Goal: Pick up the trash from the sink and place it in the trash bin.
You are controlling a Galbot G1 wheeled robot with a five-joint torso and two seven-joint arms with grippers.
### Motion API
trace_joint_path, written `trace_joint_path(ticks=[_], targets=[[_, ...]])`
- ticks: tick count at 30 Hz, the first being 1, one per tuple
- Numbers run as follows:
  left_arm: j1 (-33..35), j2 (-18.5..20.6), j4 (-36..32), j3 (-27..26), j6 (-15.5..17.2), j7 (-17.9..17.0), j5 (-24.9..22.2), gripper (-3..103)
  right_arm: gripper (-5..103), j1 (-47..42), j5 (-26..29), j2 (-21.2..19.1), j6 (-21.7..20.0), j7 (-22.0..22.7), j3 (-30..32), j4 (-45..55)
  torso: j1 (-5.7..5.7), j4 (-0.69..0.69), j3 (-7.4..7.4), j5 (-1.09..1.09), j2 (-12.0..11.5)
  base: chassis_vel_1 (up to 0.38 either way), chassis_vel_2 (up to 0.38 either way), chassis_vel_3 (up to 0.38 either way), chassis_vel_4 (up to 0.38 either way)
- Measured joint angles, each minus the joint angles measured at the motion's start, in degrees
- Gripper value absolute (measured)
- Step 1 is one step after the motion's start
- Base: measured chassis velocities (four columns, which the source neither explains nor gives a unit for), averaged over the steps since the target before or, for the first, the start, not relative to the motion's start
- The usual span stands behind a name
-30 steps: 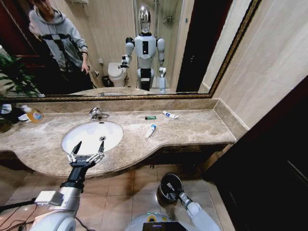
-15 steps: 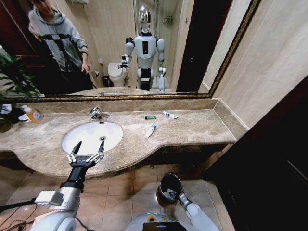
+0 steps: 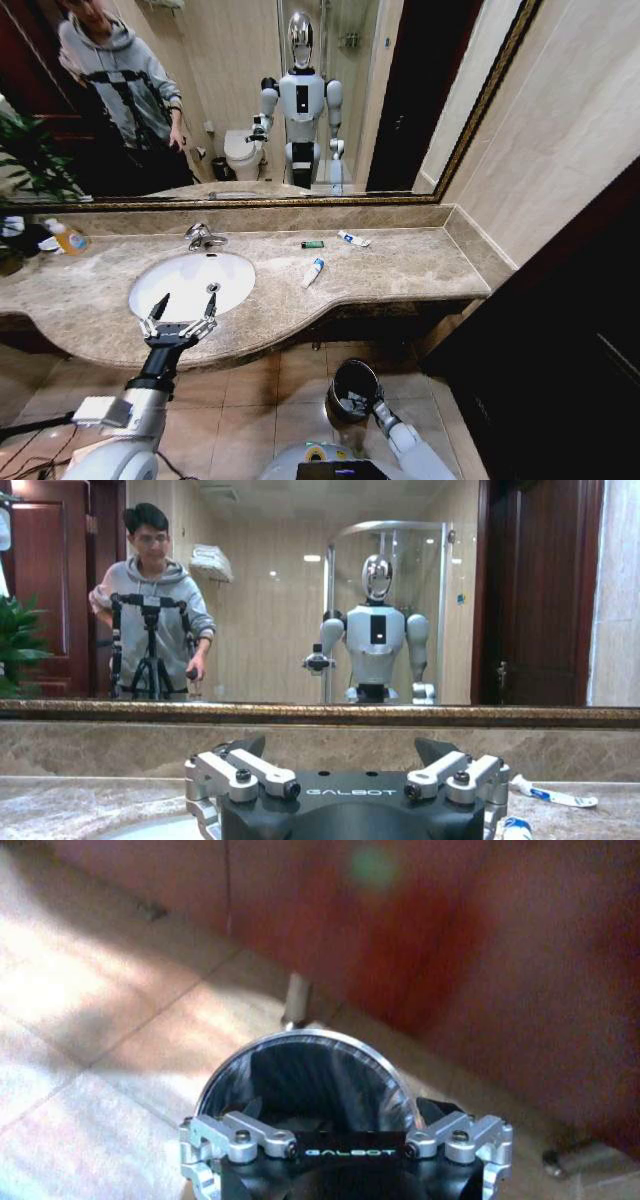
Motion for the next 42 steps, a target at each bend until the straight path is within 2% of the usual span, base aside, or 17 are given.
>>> trace_joint_path(ticks=[5,12,14,17,19,26,34,42], targets=[[0.0,0.0,0.0,0.0,0.0,0.0,0.0,100,100,-4.7,4.3,-1.9,-2.0,-0.4,-0.2,8.0,0.0,-0.01,0.0,-0.01,0.0,0.0,0.0,0.0,0.0],[0.0,0.0,0.0,0.0,0.0,0.0,0.0,100,100,-16.1,14.4,-4.5,-5.3,0.5,1.5,28.6,-0.01,0.0,0.0,0.0,0.0,0.0,0.0,0.0,0.0],[0.0,0.0,0.0,0.0,0.0,0.0,0.0,100,100,-17.2,15.1,-4.7,-5.7,0.5,1.6,30.5,-0.01,0.0,0.0,0.0,0.0,0.0,0.0,0.0,0.0],[0.0,0.0,0.0,0.0,0.0,0.0,0.0,100,100,-24.1,18.9,-5.9,-7.7,0.3,2.3,41.4,-0.01,0.01,-0.01,-0.01,0.0,0.0,0.0,0.0,0.0],[0.0,0.0,0.0,0.0,0.0,0.0,0.0,100,100,-25.3,19.1,-6.0,-7.7,0.3,2.5,43.0,-0.01,0.0,0.0,-0.01,0.0,0.0,0.0,0.0,0.0],[0.0,0.0,0.0,0.0,0.0,0.0,0.0,100,100,-38.8,20.3,-5.6,-6.4,0.7,4.9,59.1,-0.01,0.0,-0.01,-0.01,0.0,0.0,0.0,0.0,0.0],[0.0,0.0,0.0,0.0,0.0,0.0,0.0,100,100,-46.1,18.9,-4.9,-3.3,2.1,6.2,69.2,0.0,0.0,0.0,-0.01,0.0,0.0,0.0,0.0,0.0],[0.0,0.0,0.0,0.0,0.0,0.0,0.0,100,100,-50.8,19.9,-5.2,-3.7,1.2,5.6,78.9,0.0,0.0,0.0,-0.01,0.0,0.0,0.0,0.0,0.0]])
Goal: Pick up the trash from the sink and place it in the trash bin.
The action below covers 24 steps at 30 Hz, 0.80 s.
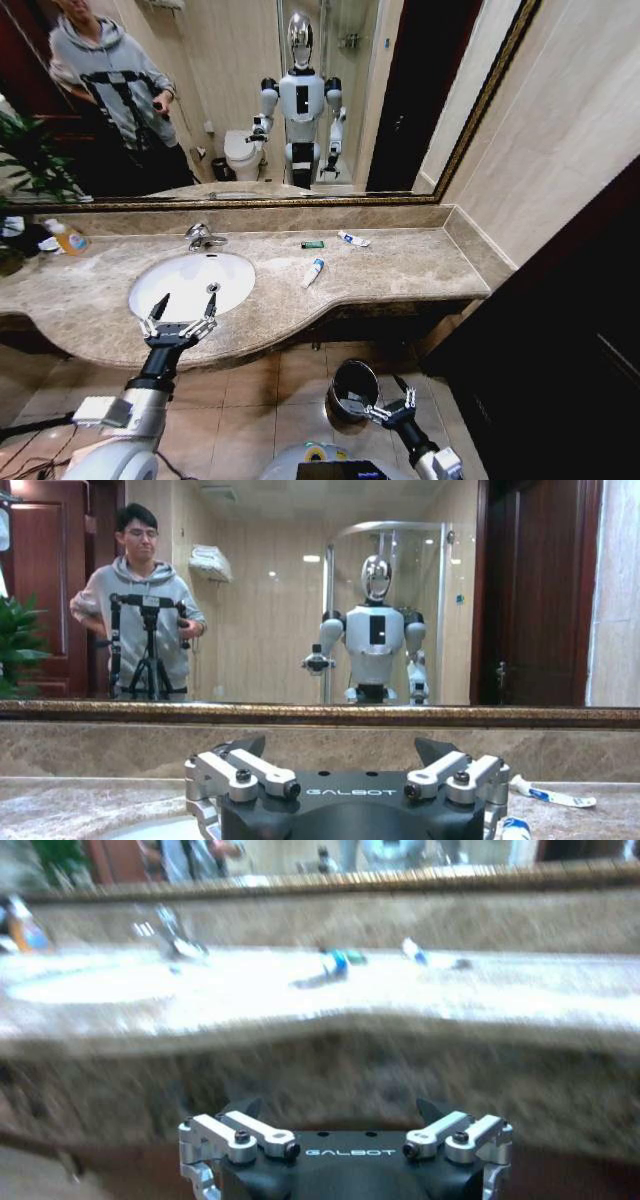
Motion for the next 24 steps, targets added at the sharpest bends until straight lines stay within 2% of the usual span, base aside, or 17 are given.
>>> trace_joint_path(ticks=[2,9,12,13,15,17,18,19,24], targets=[[0.0,0.0,0.0,0.0,0.0,0.0,0.0,100,100,-0.9,-0.6,0.1,-1.0,-0.7,-1.0,4.9,0.0,0.0,0.0,0.0,0.0,0.0,0.0,0.0,0.0],[0.0,0.0,0.0,0.0,0.0,0.0,0.0,100,100,1.2,-0.8,0.1,-4.3,-1.7,-2.3,10.2,0.0,0.0,0.0,0.0,0.0,0.0,0.0,0.0,0.0],[0.0,0.0,0.0,0.0,0.0,0.0,0.0,100,100,5.9,-1.2,0.3,-8.8,-2.2,-4.4,12.3,0.0,0.0,0.0,0.0,0.0,0.0,0.0,0.0,0.0],[0.0,0.0,0.0,0.0,0.0,0.0,0.0,100,100,5.9,-1.2,0.3,-8.8,-2.2,-4.4,12.3,0.0,0.0,0.0,0.0,0.0,0.0,0.0,0.0,0.0],[0.0,0.0,0.0,0.0,0.0,0.0,0.0,100,100,10.7,-1.5,0.4,-12.7,-2.4,-6.0,12.1,0.0,0.0,0.0,0.0,0.0,0.0,0.0,0.0,0.0],[0.0,0.0,0.0,0.0,0.0,0.0,0.0,100,100,11.5,-1.5,0.4,-13.3,-2.4,-6.2,11.9,0.0,0.0,0.0,0.0,0.0,0.0,0.0,0.0,0.0],[0.0,0.0,0.0,0.0,0.0,0.0,0.0,100,100,15.1,-1.2,-0.3,-16.4,-2.7,-7.0,10.8,0.01,0.0,0.01,0.0,0.0,0.0,0.0,0.0,0.0],[0.0,0.0,0.0,0.0,0.0,0.0,0.0,100,100,16.3,-1.0,-0.7,-17.3,-2.8,-7.2,10.3,0.01,0.0,0.0,0.01,0.0,0.0,0.0,0.0,0.0],[0.0,0.0,0.0,0.0,0.0,0.0,0.0,100,100,21.6,0.5,-3.1,-19.1,-2.8,-8.0,7.3,0.01,0.0,0.01,0.01,0.0,0.0,0.0,0.0,0.0]])
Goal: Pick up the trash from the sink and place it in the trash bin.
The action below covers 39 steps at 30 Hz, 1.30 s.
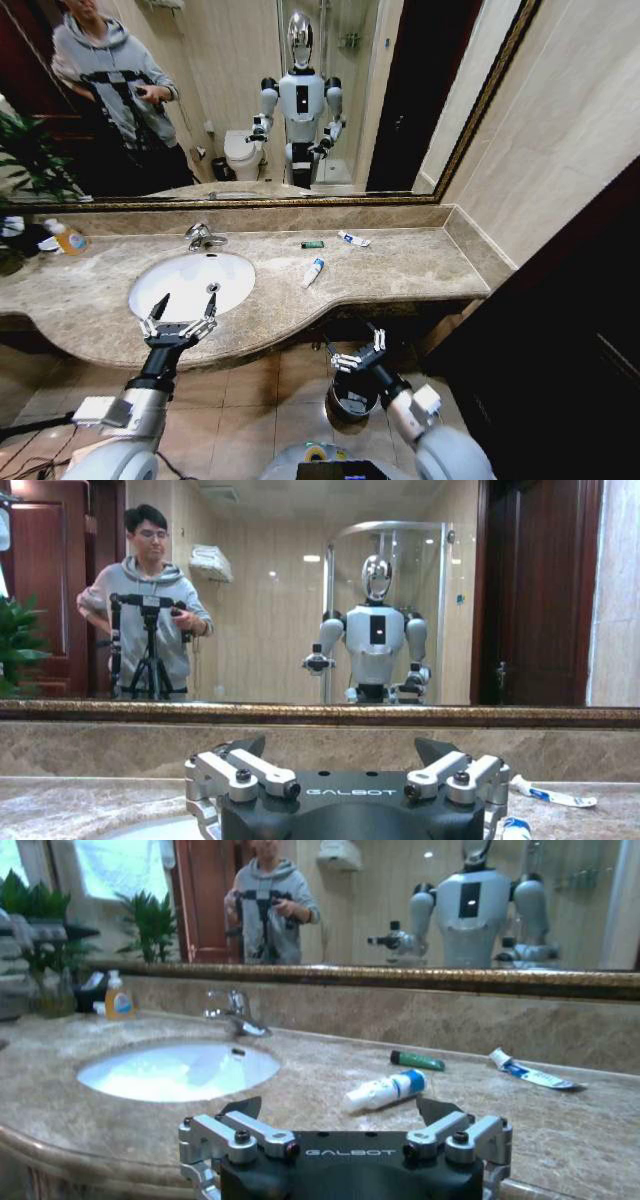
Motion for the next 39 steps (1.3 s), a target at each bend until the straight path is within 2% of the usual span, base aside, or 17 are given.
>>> trace_joint_path(ticks=[6,13,17,22,25,29,34,38,39], targets=[[0.0,0.0,0.0,0.0,0.0,0.0,0.0,100,100,9.2,3.5,-2.7,-0.8,0.5,-1.4,-6.4,0.0,0.0,0.0,0.0,0.0,0.0,0.0,0.0,0.0],[0.0,0.0,0.0,0.0,0.0,0.0,0.0,100,100,18.2,4.3,-2.3,-3.7,3.6,-5.2,-11.9,0.0,-0.01,0.0,0.0,0.0,0.0,0.0,0.0,0.0],[0.0,0.0,0.0,0.0,0.0,0.0,0.0,100,100,26.1,3.7,-0.3,-4.5,9.7,-10.7,-17.5,0.0,0.0,0.0,0.0,0.0,0.0,0.0,0.0,0.0],[0.0,0.0,0.0,0.0,0.0,0.0,0.0,100,100,29.4,3.1,1.7,-4.3,12.8,-13.6,-20.0,0.01,0.0,0.0,-0.02,0.0,0.0,0.0,0.0,0.0],[0.0,0.0,0.0,0.0,0.0,0.0,0.0,100,100,32.1,1.0,4.9,-4.1,17.9,-16.3,-22.5,0.0,0.0,0.0,-0.01,0.0,0.0,0.0,0.0,0.0],[0.0,0.0,0.0,0.0,0.0,0.0,0.0,100,100,32.7,-0.8,6.5,-3.8,20.8,-17.8,-23.7,0.0,0.0,0.0,-0.02,0.0,0.0,0.0,0.0,0.0],[0.0,0.0,0.0,0.0,0.0,0.0,0.0,100,100,32.6,-2.4,6.9,-2.9,21.5,-19.5,-24.9,0.0,-0.01,-0.01,-0.02,0.0,0.0,0.0,0.0,0.0],[0.0,0.0,0.0,0.0,0.0,0.0,0.0,100,100,33.9,-3.9,8.6,-2.4,24.4,-22.2,-28.4,0.0,-0.01,-0.01,-0.02,0.0,0.0,0.0,0.0,0.0],[0.0,0.0,0.0,0.0,0.0,0.0,0.0,100,100,35.1,-5.3,10.0,-2.3,27.0,-23.2,-30.9,0.0,0.0,0.0,-0.02,0.0,0.0,0.0,0.0,0.0]])
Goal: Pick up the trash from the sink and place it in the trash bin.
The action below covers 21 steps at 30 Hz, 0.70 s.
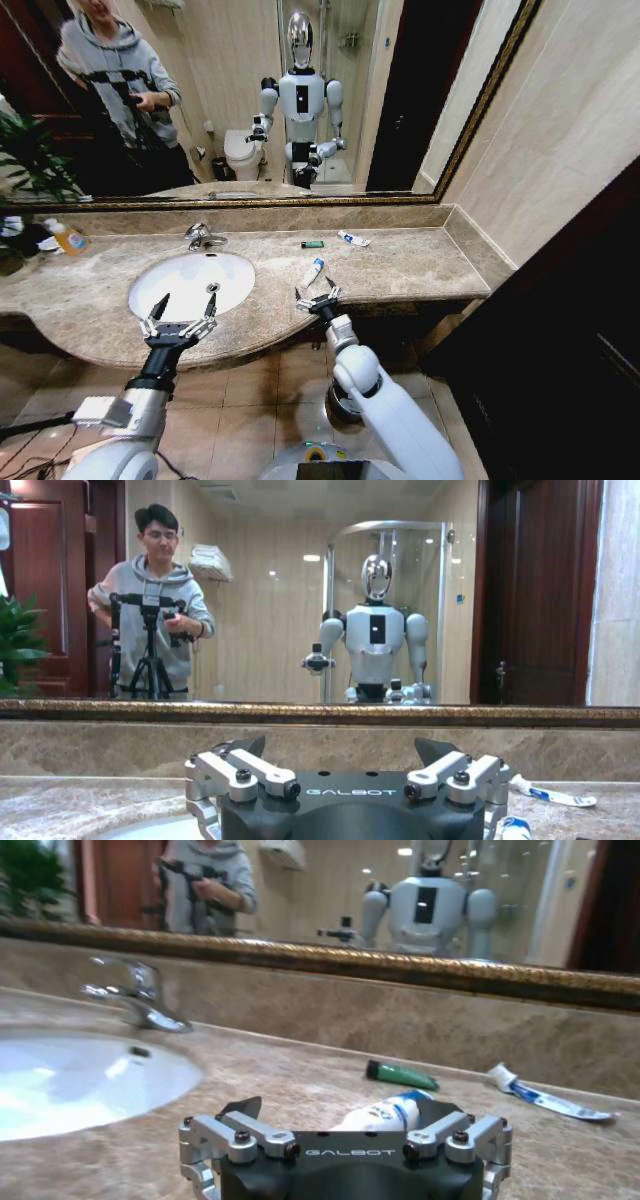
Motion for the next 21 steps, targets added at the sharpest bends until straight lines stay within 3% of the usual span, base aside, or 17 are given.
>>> trace_joint_path(ticks=[12,21], targets=[[0.0,0.0,0.0,0.0,0.0,0.0,0.0,100,100,4.9,-3.1,3.8,-0.3,8.0,-3.2,-7.8,0.0,0.0,0.0,0.01,0.0,0.0,0.0,0.0,0.0],[0.0,0.0,0.0,0.0,0.0,0.0,0.0,100,100,7.4,-1.0,6.7,-1.5,10.2,-4.5,-12.1,0.0,0.0,0.0,0.02,0.0,0.0,0.0,0.0,0.0]])
